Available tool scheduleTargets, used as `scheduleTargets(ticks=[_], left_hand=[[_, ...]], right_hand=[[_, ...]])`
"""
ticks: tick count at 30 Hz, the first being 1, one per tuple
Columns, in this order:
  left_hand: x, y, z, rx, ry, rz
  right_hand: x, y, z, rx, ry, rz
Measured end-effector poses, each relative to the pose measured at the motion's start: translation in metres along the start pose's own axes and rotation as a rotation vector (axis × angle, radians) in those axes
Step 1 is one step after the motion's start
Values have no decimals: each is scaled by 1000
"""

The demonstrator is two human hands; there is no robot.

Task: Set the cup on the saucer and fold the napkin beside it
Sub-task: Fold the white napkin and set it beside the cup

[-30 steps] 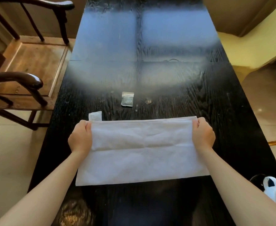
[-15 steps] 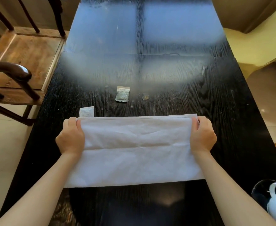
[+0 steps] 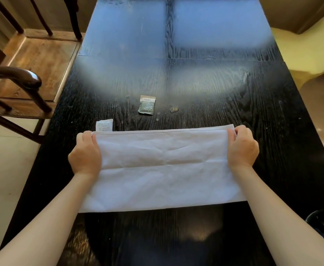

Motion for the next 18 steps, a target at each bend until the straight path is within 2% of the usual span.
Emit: scheduleTargets(ticks=[5,9,12,15,16,18], left_hand=[[1,-1,0,32,3,-6],[0,-2,-1,48,12,-27],[3,2,1,63,41,-89],[6,11,-7,75,188,-159],[4,17,-6,90,194,-127],[-9,23,17,74,86,-63]], right_hand=[[11,-7,-2,-91,164,58],[14,-14,-1,-127,194,25],[13,-14,1,-149,146,-36],[18,-2,-3,-142,-38,-73],[17,2,-13,-111,-42,-56],[1,5,-56,120,125,-42]])
Point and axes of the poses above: each hand's wrist, its own x-axis towards the middle knuckle, its own y-axis out of the back of the hand, z = x × y, the point moved 4 cm from there along x, towards the middle knuckle, and after that the axes turned 9 degrees about z, right-handed, at the moved point
